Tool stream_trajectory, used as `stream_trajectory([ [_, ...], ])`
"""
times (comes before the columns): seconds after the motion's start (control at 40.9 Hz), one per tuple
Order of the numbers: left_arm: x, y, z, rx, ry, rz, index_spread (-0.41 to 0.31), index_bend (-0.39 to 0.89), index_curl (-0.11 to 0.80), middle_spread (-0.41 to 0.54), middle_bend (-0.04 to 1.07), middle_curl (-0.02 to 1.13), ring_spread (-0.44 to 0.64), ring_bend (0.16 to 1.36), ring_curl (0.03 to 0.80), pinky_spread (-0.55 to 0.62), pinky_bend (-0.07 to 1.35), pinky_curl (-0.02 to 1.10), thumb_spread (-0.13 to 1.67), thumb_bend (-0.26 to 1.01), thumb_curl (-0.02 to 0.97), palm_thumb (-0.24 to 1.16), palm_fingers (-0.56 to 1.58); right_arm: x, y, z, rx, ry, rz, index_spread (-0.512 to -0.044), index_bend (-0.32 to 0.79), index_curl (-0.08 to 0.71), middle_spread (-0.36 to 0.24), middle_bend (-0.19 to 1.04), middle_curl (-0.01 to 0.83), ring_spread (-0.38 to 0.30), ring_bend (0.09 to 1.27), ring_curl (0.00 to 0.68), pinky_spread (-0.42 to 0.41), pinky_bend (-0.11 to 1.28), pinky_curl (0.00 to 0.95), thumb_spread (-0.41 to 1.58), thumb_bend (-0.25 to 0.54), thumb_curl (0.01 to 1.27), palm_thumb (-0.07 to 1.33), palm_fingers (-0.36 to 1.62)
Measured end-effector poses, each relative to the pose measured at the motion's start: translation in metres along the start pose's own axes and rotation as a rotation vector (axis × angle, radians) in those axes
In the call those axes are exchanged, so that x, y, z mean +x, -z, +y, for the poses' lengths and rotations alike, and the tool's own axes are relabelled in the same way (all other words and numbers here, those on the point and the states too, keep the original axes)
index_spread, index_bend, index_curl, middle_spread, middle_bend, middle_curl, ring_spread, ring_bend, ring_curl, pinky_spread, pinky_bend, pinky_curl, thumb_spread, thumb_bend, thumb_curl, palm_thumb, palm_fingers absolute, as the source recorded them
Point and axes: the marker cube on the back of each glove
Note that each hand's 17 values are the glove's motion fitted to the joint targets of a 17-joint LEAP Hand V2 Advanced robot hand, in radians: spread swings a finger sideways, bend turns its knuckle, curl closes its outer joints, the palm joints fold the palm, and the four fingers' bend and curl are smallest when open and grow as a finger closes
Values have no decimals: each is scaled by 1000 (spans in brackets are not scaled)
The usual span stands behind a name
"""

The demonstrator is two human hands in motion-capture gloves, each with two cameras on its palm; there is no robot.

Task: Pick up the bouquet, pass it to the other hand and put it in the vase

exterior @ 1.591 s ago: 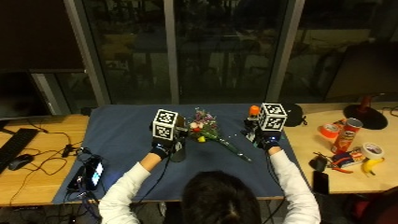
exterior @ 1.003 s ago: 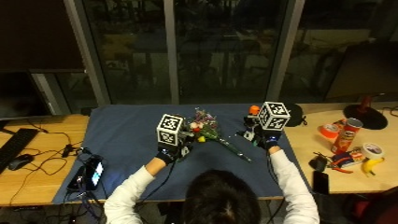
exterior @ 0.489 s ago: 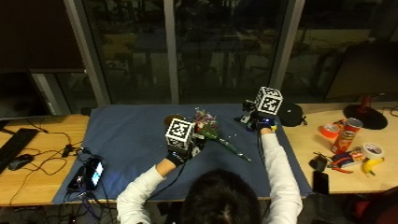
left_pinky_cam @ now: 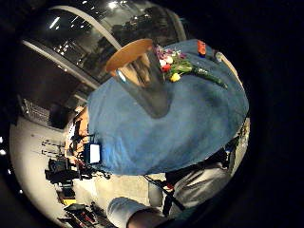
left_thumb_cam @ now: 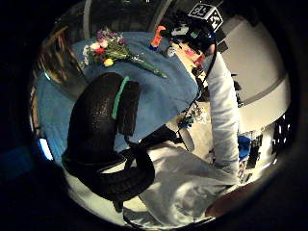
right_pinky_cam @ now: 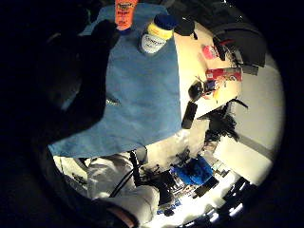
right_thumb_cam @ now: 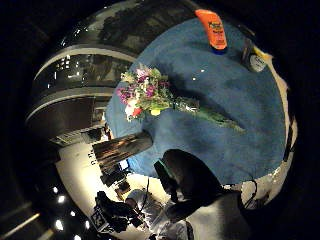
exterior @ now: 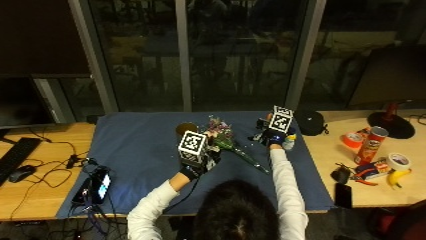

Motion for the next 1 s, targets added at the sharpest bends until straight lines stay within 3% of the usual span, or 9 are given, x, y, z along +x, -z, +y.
stream_trajectory([
  [0.122,-4,-10,1,0,7,3,46,124,225,181,199,352,191,623,306,319,392,329,1210,-24,281,267,268,3,-14,3,193,29,-8,-139,46,73,49,276,376,-13,704,362,196,759,377,926,-22,298,411,428],
  [0.294,-5,-20,2,-28,11,24,40,126,230,180,197,359,189,616,305,318,389,334,1204,-23,277,240,274,4,-43,-13,221,61,-22,-134,63,78,22,298,391,-58,720,375,167,751,374,926,-23,310,439,465],
  [0.44,-8,-17,8,-48,10,33,36,124,232,181,196,363,194,613,306,318,386,337,1197,-30,271,206,275,9,-79,-21,123,40,1,-153,85,101,-29,333,409,-107,707,377,108,715,363,933,-19,323,490,557],
  [0.734,-16,-28,8,-83,27,41,26,128,242,180,196,369,196,605,307,320,371,338,1166,-26,254,125,282,7,-130,-43,76,19,5,-172,99,128,-66,325,421,-141,683,388,58,687,359,943,-14,337,555,606],
  [0.881,-17,-26,8,-91,33,43,24,127,243,179,196,372,200,600,306,321,365,338,1160,-21,253,118,286,3,-146,-40,67,-41,122,-186,102,143,-83,343,429,-157,664,385,24,652,348,946,-17,342,583,667],
  [1.003,-16,-28,6,-99,34,43,21,126,244,179,195,373,204,598,307,321,362,339,1158,-20,253,115,287,-5,-152,-39,51,-9,123,-211,142,172,-104,298,422,-183,696,395,-113,665,349,937,-13,350,639,914],
])
